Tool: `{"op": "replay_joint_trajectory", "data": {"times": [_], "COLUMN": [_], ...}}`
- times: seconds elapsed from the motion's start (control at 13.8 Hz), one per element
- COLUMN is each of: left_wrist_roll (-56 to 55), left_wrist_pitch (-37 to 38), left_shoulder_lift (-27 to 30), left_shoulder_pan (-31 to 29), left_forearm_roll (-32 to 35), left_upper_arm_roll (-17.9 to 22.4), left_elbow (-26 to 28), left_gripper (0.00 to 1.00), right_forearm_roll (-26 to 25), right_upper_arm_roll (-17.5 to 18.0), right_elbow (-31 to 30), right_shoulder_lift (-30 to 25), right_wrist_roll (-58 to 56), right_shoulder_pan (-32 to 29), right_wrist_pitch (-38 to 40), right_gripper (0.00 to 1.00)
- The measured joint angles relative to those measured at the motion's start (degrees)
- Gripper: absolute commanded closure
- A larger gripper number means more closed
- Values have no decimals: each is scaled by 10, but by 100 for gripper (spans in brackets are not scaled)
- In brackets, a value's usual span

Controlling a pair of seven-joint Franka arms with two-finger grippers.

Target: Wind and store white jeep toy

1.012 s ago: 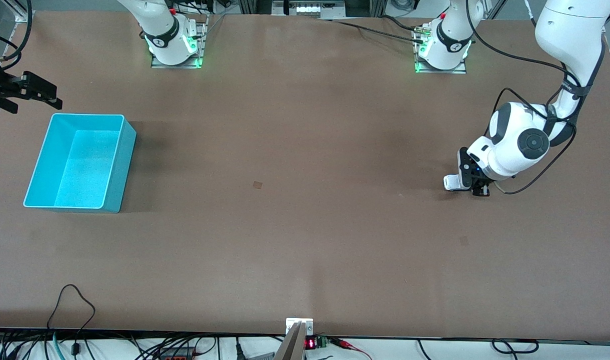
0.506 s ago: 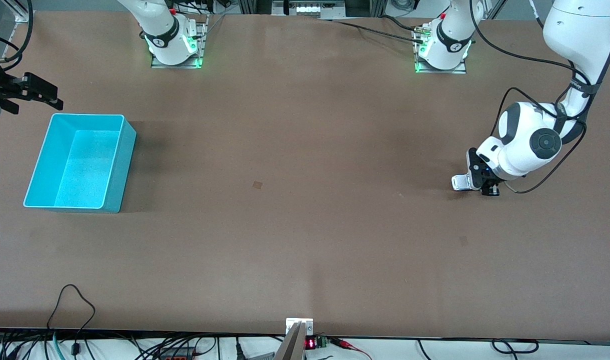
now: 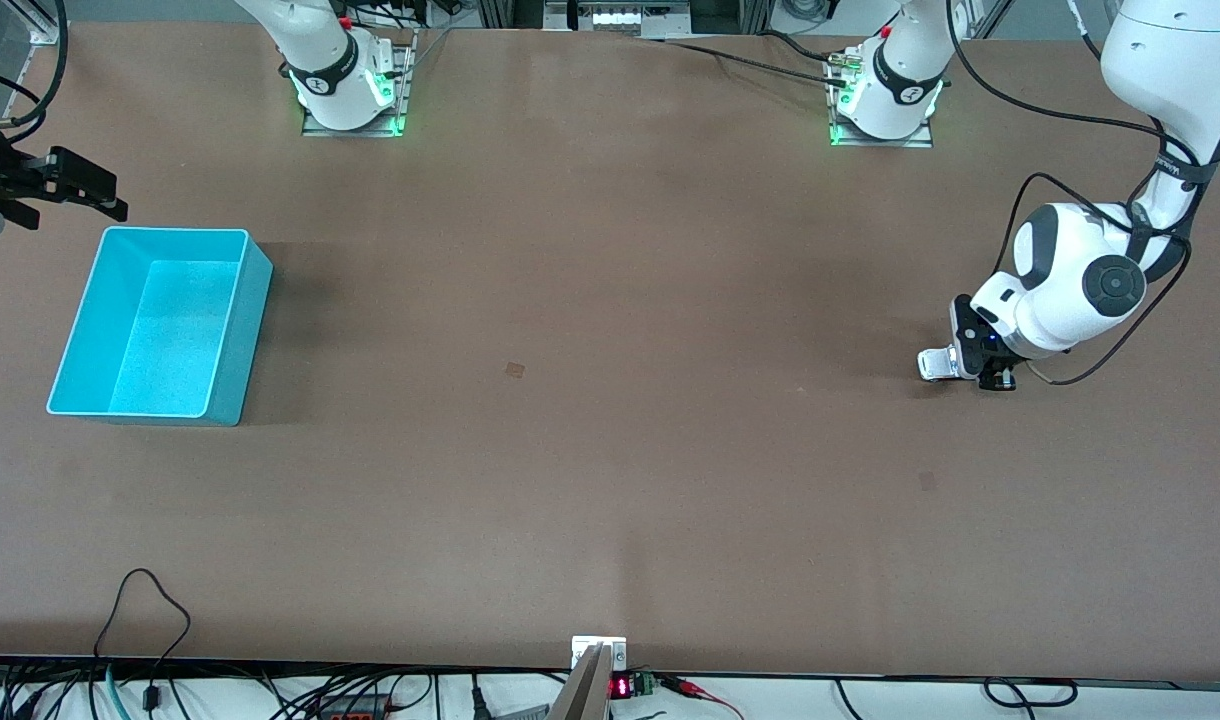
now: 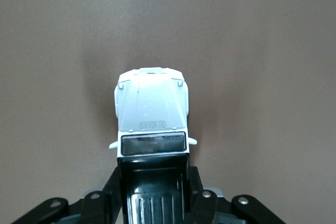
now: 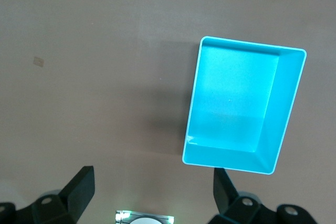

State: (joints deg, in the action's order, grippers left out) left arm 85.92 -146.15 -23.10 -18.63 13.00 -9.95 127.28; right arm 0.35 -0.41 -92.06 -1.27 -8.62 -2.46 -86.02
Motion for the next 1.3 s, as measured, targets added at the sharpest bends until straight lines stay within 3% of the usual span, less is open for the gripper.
{"op": "replay_joint_trajectory", "data": {"times": [1.3], "left_wrist_roll": [92], "left_wrist_pitch": [-1], "left_shoulder_lift": [-13], "left_shoulder_pan": [-81], "left_forearm_roll": [0], "left_upper_arm_roll": [6], "left_elbow": [-20], "left_gripper": [100], "right_forearm_roll": [0], "right_upper_arm_roll": [1], "right_elbow": [0], "right_shoulder_lift": [0], "right_wrist_roll": [0], "right_shoulder_pan": [0], "right_wrist_pitch": [0], "right_gripper": [0]}}
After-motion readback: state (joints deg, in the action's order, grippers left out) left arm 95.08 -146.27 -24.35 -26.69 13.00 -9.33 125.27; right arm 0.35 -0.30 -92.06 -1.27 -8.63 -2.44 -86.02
